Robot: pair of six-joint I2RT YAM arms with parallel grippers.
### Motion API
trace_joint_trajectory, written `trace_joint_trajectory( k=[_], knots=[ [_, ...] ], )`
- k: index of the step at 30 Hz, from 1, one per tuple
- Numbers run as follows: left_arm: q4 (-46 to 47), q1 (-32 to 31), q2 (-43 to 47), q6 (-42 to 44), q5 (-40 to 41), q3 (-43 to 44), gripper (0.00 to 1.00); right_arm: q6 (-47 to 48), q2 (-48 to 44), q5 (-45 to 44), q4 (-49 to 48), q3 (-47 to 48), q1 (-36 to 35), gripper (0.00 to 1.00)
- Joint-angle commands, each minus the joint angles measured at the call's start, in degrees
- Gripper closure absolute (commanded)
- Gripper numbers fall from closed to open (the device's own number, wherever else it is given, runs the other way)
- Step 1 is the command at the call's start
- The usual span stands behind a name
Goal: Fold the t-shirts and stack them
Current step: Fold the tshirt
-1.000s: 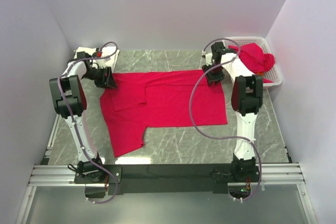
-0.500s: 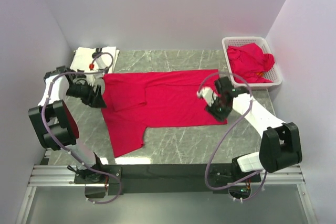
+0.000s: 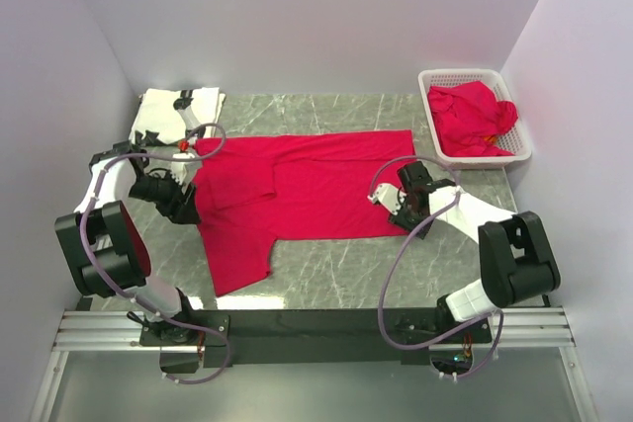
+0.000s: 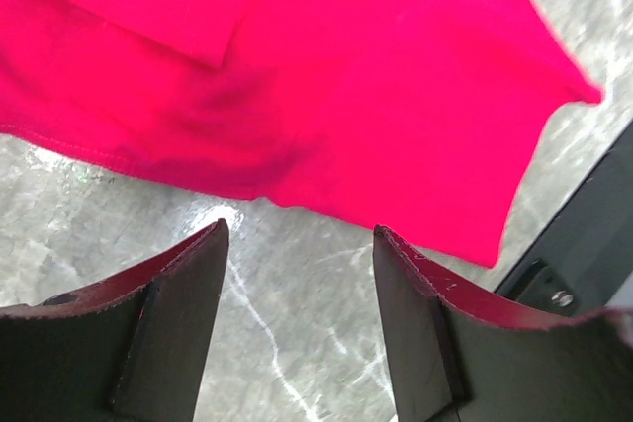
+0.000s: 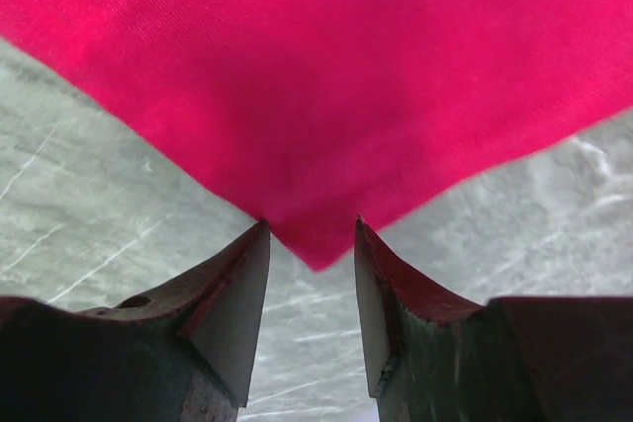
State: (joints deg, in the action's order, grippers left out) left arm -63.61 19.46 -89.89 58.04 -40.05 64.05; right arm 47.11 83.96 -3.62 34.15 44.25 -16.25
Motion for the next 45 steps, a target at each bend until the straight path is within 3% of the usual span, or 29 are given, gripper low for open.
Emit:
trace_joint_trajectory(
  k=[1, 7, 10, 15, 18, 22, 31, 35, 38, 41, 45],
  knots=[
    [1.12, -0.13, 2.61, 4.44, 1.55, -1.38, 0.34, 1.40, 1.20, 0.36, -2.25, -0.57, -0.27, 0.54],
    [2.00, -0.92, 3.67, 6.21, 3.05, -3.14, 0.35, 3.07, 1.20, 1.15, -1.37, -1.71, -0.18, 0.56],
    [2.00, -1.62, 4.19, 7.61, 3.14, -3.84, 0.36, 3.34, 2.16, 1.33, -1.19, -2.06, -0.01, 0.63],
    [4.11, -4.08, 7.17, 12.53, 4.98, -8.93, 0.45, 2.37, 3.57, 1.42, -1.28, -1.36, 0.25, 0.99],
    [7.18, -6.54, 10.08, 14.73, 7.70, -13.77, 0.47, 1.84, 3.75, 1.42, -0.58, -0.31, 0.25, 1.00],
    [13.94, -10.84, 12.63, 13.42, 10.87, -18.61, 0.41, 1.67, 3.93, 1.77, 0.47, 1.01, 0.17, 1.00],
    [24.33, -17.26, 10.62, 11.92, 15.09, -23.09, 0.40, 1.49, 4.81, 1.77, 1.09, 2.24, 0.25, 1.00],
    [24.59, -17.88, 9.12, 15.51, 18.16, -25.11, 0.47, 0.97, 5.16, 2.12, 1.97, 2.86, 0.52, 1.00],
    [23.36, -17.88, 8.41, 17.54, 20.27, -26.52, 0.59, 0.88, 4.89, 2.47, 2.50, 3.12, 0.52, 1.00],
    [22.66, -17.88, 9.46, 18.16, 20.63, -27.66, 0.79, 0.87, 4.46, 2.56, 3.20, 3.39, 0.61, 1.00],
    [18.19, -17.27, 13.75, 18.42, 19.58, -26.96, 0.94, 1.05, 1.39, 2.39, 4.69, 2.69, 0.61, 1.00]
  ],
)
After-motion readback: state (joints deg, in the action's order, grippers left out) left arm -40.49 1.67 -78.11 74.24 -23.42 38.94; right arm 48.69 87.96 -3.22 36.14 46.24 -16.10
